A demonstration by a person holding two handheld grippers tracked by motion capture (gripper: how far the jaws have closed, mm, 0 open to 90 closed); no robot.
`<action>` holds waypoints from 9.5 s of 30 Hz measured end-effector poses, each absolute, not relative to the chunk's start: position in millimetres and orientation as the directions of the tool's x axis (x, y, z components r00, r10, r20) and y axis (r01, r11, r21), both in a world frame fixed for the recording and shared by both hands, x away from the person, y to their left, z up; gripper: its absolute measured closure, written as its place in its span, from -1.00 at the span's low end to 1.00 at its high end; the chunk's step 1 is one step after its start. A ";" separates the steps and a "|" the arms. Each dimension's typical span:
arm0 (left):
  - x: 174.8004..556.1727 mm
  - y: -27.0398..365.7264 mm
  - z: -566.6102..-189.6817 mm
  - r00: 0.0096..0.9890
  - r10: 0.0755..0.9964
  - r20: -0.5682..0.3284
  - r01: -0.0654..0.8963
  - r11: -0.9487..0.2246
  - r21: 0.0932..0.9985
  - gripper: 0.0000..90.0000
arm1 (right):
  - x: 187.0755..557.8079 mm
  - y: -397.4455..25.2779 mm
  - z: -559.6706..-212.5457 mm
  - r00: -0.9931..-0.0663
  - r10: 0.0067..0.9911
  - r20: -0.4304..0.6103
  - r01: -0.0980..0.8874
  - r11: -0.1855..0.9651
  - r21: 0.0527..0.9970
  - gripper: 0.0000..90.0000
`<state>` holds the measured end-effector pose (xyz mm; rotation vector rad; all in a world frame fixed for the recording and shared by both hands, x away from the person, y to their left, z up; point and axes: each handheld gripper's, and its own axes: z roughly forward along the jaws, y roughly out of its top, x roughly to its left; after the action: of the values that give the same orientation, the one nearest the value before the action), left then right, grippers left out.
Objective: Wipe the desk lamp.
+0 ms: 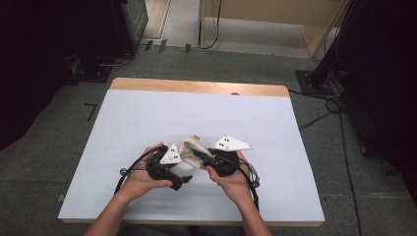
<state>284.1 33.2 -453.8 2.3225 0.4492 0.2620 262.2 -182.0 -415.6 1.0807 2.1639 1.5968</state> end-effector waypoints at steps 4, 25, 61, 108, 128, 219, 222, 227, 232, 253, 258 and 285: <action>281.8 32.5 -451.8 0.912 0.405 0.061 0.244 -0.657 0.714 -0.82 | 261.0 -183.0 -415.8 -0.689 0.697 0.199 0.405 0.142 0.903 0.85; 274.8 33.2 -452.0 0.916 0.400 0.025 0.250 -0.618 0.745 -0.82 | 265.3 -204.2 -443.0 -0.614 0.742 0.269 0.501 0.103 0.859 0.84; 263.5 27.0 -457.4 0.918 0.376 0.124 0.156 -0.633 0.759 -0.81 | 250.1 -190.4 -427.7 -0.653 0.707 0.271 0.407 0.026 0.913 0.82; 272.8 30.1 -460.6 0.921 0.386 0.055 0.205 -0.598 0.775 -0.82 | 253.2 -188.3 -439.0 -0.570 0.785 0.240 0.410 0.019 0.912 0.85; 274.8 30.8 -459.6 0.911 0.411 0.024 0.247 -0.592 0.768 -0.82 | 248.2 -183.1 -431.5 -0.590 0.775 0.229 0.396 0.031 0.918 0.85; 284.1 63.7 -462.8 0.741 0.671 0.034 0.259 -0.331 0.907 -0.81 | 272.7 -225.2 -469.4 -0.405 0.894 0.194 0.524 0.053 0.850 0.06; 285.0 59.7 -461.8 0.691 0.722 0.029 0.290 -0.314 0.904 -0.81 | 272.4 -226.4 -467.8 -0.404 0.895 0.190 0.519 0.053 0.853 0.04; 284.4 47.2 -459.3 0.486 0.874 0.029 0.374 -0.237 0.896 -0.81 | 268.5 -226.3 -464.1 -0.373 0.912 0.168 0.507 0.048 0.861 -0.03; 285.1 49.2 -459.6 0.534 0.845 -0.004 0.376 -0.234 0.897 -0.87 | 260.5 -220.4 -453.8 -0.401 0.904 0.151 0.482 0.068 0.873 -0.15; 296.1 75.7 -462.3 0.691 0.721 -0.050 0.352 -0.276 0.894 -0.83 | 275.0 -214.1 -499.2 -0.454 0.891 0.012 0.582 0.286 0.761 0.69; 296.3 75.5 -462.5 0.695 0.718 -0.048 0.350 -0.279 0.894 -0.82 | 271.6 -212.2 -489.7 -0.487 0.867 0.109 0.557 0.212 0.803 0.92; 288.6 66.7 -463.5 0.731 0.680 -0.054 0.347 -0.302 0.888 -0.82 | 278.4 -214.2 -489.4 -0.432 0.894 0.116 0.619 0.201 0.759 0.44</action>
<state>288.6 66.7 -463.5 1.9144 0.7899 0.4097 278.4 -214.2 -489.4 1.4191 2.1315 1.0863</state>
